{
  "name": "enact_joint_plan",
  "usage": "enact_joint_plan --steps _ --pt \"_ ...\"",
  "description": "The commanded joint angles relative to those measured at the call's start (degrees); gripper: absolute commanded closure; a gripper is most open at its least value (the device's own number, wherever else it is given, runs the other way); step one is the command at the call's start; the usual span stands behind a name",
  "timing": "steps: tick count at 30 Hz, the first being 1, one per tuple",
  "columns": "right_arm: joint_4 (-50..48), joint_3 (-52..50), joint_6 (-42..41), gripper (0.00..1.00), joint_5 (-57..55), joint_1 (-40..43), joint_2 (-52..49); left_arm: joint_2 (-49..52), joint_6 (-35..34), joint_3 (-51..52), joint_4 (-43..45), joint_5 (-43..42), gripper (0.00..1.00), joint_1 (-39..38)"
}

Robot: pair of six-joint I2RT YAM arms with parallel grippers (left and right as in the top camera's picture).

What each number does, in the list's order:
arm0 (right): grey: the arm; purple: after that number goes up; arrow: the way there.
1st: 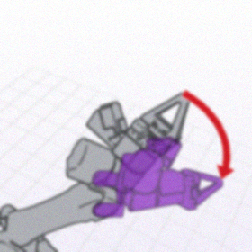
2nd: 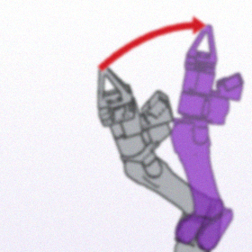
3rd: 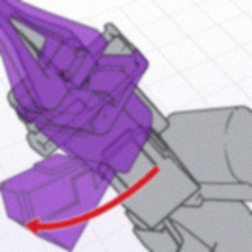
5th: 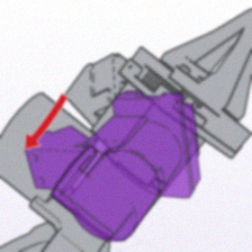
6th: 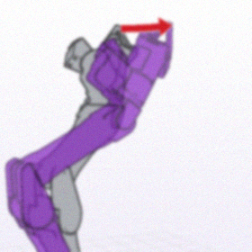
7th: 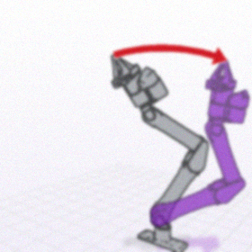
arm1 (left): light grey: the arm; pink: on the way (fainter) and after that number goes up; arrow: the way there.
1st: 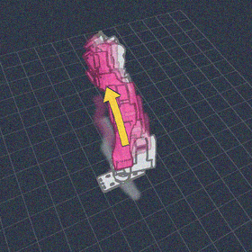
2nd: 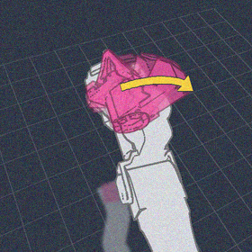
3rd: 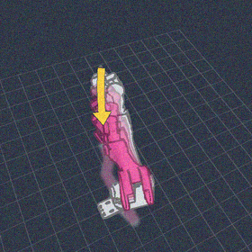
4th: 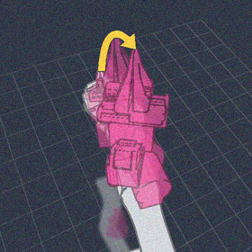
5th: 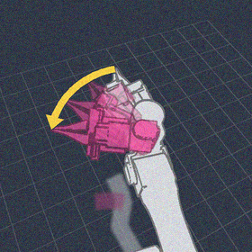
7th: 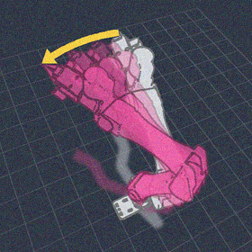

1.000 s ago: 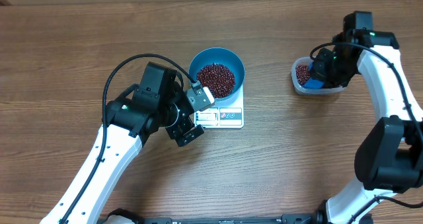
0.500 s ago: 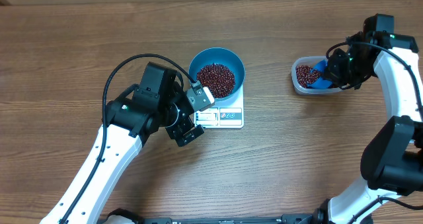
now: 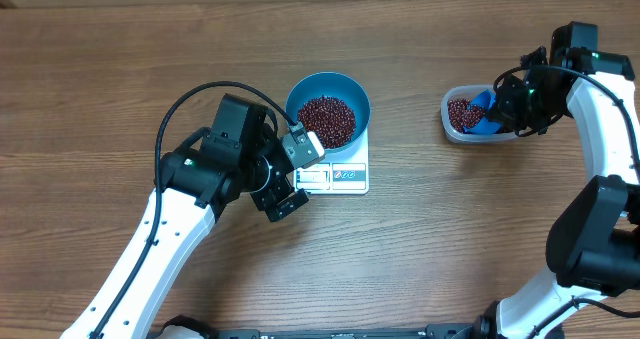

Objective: Scoop item into bowl and weigh 150g on scale
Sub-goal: 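Drag the scoop through the beans and lift a small amount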

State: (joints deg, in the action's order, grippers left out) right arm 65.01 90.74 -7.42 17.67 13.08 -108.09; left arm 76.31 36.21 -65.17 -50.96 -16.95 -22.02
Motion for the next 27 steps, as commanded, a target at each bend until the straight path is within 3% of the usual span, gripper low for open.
enact_joint_plan --steps 1,8,27 --pt "-0.3 2.0 0.9 0.96 -1.6 0.2 4.1 0.3 1.1 0.3 0.2 -0.5 0.00 -0.1" --pt "1.2 2.0 -1.5 0.96 -11.2 -0.7 9.3 0.3 1.1 0.3 0.2 -0.5 0.01 -0.1" --pt "3.3 2.0 -3.3 0.96 -4.5 -0.2 12.0 0.3 1.1 0.3 0.2 -0.5 0.00 -0.1"
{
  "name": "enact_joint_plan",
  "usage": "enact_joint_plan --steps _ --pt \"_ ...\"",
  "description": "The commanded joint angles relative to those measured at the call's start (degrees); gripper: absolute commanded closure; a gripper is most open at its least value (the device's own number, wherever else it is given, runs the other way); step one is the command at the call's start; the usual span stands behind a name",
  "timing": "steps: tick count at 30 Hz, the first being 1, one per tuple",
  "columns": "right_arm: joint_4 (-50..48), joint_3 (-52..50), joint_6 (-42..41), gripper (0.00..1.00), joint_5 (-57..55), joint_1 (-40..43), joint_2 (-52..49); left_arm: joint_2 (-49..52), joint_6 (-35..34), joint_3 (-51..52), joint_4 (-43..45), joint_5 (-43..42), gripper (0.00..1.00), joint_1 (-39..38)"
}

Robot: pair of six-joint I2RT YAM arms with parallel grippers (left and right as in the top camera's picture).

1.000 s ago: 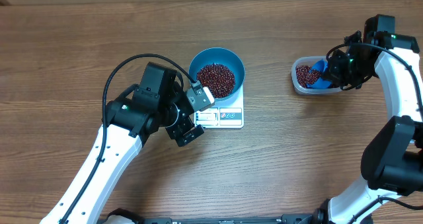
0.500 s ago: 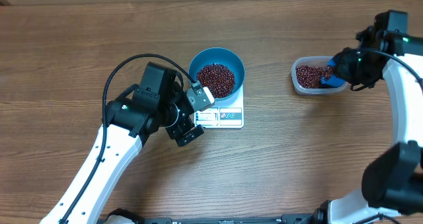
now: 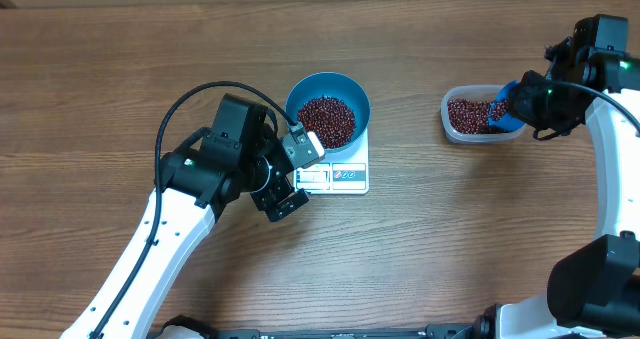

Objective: Scoop item into bowl and weigh 150g on scale
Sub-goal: 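Drag the scoop through the beans and lift a small amount, then carry the scoop with the right gripper over the teal bowl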

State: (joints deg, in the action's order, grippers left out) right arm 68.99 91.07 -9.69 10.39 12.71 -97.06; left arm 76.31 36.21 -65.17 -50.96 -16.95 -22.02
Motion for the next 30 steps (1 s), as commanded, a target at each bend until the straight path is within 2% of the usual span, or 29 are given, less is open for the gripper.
enact_joint_plan --steps 1,14,20,24,30 --pt "-0.8 1.6 -1.0 0.96 3.9 0.5 0.9 0.3 1.1 0.3 0.2 -0.5 0.01 -0.1" --pt "-0.3 1.6 1.4 0.96 21.5 6.0 0.7 0.3 1.1 0.3 0.2 -0.5 0.00 -0.1" --pt "-0.3 1.6 6.8 0.96 33.1 6.3 0.7 0.3 1.1 0.3 0.2 -0.5 0.00 -0.1" --pt "-0.1 1.6 13.7 0.96 40.8 6.3 0.7 0.3 1.1 0.3 0.2 -0.5 0.01 -0.1" --pt "-1.7 1.6 17.3 0.96 44.4 6.1 0.7 0.3 1.1 0.3 0.2 -0.5 0.00 -0.1"
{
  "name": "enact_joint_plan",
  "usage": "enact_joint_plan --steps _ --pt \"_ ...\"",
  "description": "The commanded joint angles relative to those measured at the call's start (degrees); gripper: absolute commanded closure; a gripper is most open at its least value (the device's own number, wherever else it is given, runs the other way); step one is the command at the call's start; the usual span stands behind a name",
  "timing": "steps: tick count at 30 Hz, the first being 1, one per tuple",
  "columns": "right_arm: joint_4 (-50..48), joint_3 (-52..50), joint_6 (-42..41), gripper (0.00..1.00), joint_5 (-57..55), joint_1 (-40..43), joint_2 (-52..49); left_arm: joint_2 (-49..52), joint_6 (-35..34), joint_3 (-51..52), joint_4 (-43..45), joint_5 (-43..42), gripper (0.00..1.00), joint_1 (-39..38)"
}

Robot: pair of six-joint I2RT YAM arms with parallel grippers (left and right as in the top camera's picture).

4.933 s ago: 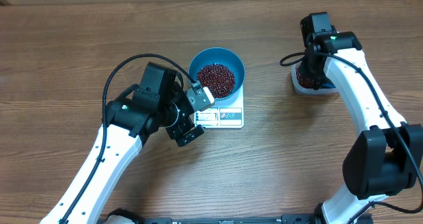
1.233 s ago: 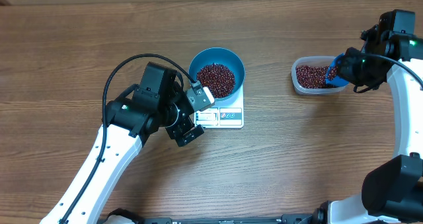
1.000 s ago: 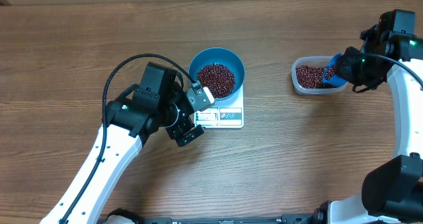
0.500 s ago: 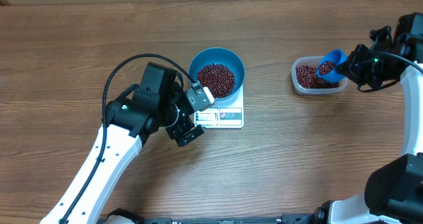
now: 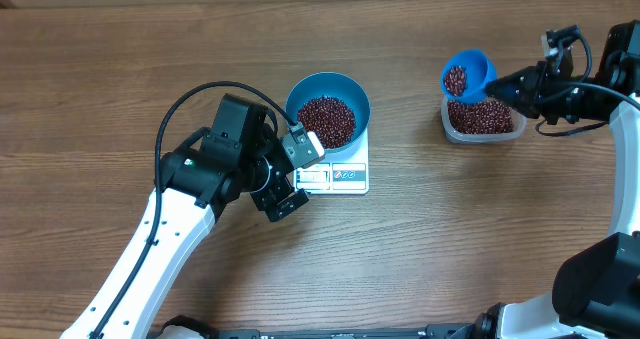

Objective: Scoop item into bowl and weigh 150g on scale
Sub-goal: 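Carry the scoop with the right gripper over the teal bowl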

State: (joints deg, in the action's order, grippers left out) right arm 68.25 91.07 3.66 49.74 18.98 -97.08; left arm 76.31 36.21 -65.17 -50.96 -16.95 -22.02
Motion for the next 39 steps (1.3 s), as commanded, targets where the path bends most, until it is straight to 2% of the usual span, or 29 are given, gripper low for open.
enact_joint_plan --steps 1,10,15,24,32,39 --pt "-1.8 1.6 3.9 0.96 5.0 -0.3 0.7 0.3 1.1 0.3 0.2 -0.5 0.00 -0.1" --pt "-8.2 1.6 -4.0 0.96 3.0 -7.4 0.7 0.3 1.1 0.3 0.2 -0.5 0.00 -0.1" --pt "-9.7 1.6 -8.5 0.96 -8.2 -15.9 0.7 0.3 1.1 0.3 0.2 -0.5 0.00 -0.1" --pt "-10.1 1.6 -9.7 0.96 -17.4 -28.1 0.7 0.3 1.1 0.3 0.2 -0.5 0.00 -0.1" --pt "-10.1 1.6 -9.2 0.96 -21.8 -33.7 0.7 0.3 1.1 0.3 0.2 -0.5 0.00 -0.1" --pt "-10.2 1.6 -9.3 0.96 -32.4 -39.9 0.7 0.3 1.1 0.3 0.2 -0.5 0.00 -0.1"
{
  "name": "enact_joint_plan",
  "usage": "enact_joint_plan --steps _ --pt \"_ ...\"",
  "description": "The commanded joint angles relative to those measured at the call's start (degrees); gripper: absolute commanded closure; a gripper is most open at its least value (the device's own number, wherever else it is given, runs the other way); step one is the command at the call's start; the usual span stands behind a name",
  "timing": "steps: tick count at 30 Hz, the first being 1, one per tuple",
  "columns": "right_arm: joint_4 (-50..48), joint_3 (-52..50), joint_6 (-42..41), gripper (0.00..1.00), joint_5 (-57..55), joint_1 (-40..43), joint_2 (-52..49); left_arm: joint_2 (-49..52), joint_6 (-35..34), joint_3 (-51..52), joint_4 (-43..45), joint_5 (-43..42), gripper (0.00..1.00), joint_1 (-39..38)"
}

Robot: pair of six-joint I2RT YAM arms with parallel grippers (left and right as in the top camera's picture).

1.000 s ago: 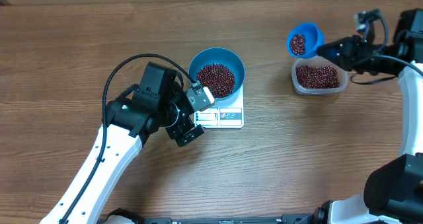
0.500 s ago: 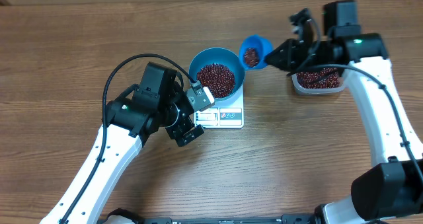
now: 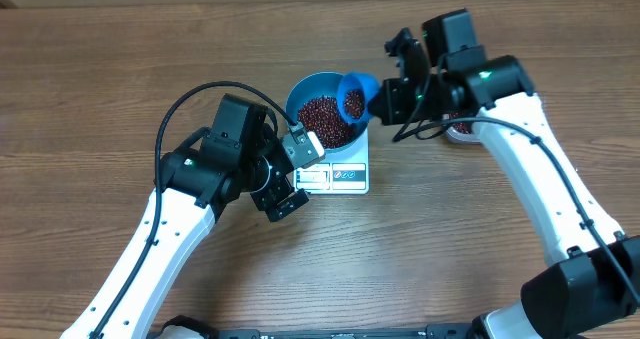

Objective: Scoop item into bowl and weigh 150g on scale
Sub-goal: 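Carry the scoop with the right gripper over the teal bowl, then tip the scoop with the right gripper to pour beans into the bowl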

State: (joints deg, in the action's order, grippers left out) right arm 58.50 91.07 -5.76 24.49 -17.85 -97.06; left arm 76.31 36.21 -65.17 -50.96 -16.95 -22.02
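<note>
A blue bowl (image 3: 318, 79) holding red beans (image 3: 325, 117) stands on the white scale (image 3: 350, 176) at mid-table. My right gripper (image 3: 385, 99) is shut on the handle of a blue scoop (image 3: 352, 87), which hangs tilted over the bowl's right rim with beans in it. My left gripper (image 3: 303, 176) rests open at the scale's left end, one finger near the bowl and the other toward the table's front. The clear bean container (image 3: 457, 131) is mostly hidden under my right arm.
Bare wooden tabletop (image 3: 120, 69) surrounds the scale. A black cable (image 3: 200, 94) loops off my left arm to the left of the bowl. My right arm (image 3: 540, 179) stretches across the right half of the table.
My right gripper has moved left with the loaded scoop, from above the bean container to the bowl's right rim. The left arm has not moved.
First the scoop was down in the bean container at the right. Then it lay at the container's right end, and later it was lifted above the container with beans in it. Now it hangs at the bowl on the scale. My left gripper stayed by the scale throughout.
</note>
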Motion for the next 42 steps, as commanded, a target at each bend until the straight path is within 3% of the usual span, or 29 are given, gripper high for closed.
enact_joint_plan --steps 1,42 --pt "-0.5 1.6 0.2 0.96 -8.1 -3.6 0.7 0.3 1.1 0.3 0.2 -0.5 0.01 -0.1" --pt "-4.3 1.6 1.1 0.96 -25.9 -12.4 0.4 0.3 1.1 0.3 0.2 -0.5 0.00 -0.1"
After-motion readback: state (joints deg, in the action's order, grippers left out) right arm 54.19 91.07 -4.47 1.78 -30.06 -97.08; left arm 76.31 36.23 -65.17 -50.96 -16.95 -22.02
